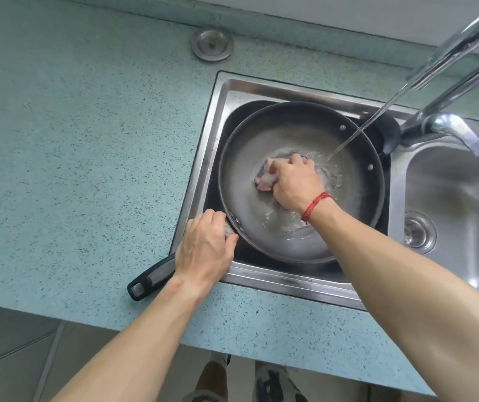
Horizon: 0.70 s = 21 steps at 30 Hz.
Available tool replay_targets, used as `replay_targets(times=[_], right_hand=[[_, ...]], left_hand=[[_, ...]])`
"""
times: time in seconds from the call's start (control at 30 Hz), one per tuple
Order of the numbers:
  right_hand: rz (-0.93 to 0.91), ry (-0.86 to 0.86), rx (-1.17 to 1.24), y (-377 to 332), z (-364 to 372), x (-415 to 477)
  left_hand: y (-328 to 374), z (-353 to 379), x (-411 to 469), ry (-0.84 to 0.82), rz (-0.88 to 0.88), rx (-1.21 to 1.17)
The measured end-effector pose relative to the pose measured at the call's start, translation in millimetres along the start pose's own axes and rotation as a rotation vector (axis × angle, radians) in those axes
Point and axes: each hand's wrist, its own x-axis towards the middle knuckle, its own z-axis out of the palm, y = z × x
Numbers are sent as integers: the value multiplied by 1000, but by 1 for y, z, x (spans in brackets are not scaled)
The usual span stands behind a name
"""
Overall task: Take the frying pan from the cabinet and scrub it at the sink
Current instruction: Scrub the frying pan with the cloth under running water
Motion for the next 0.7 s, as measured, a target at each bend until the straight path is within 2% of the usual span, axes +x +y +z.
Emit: replay_targets(times=[0.13,0.23,0.4,0.57,0.7], right_hand=[[-70,-240,11,-1,-2,-30],[-157,-340,33,-6,4,-56],[-153,-375,516,-10,9,-66],[-192,-241,717,-29,21,-34],[-131,52,678,-53,17,5]], left_hand=[[3,-4,-1,-15,-17,-26],[4,-5,-1,-26,-30,-38],[3,-4,1,-23,-30,-37],[3,-4,1,-25,-65,-48],[1,-1,1,-23,-42,-44]])
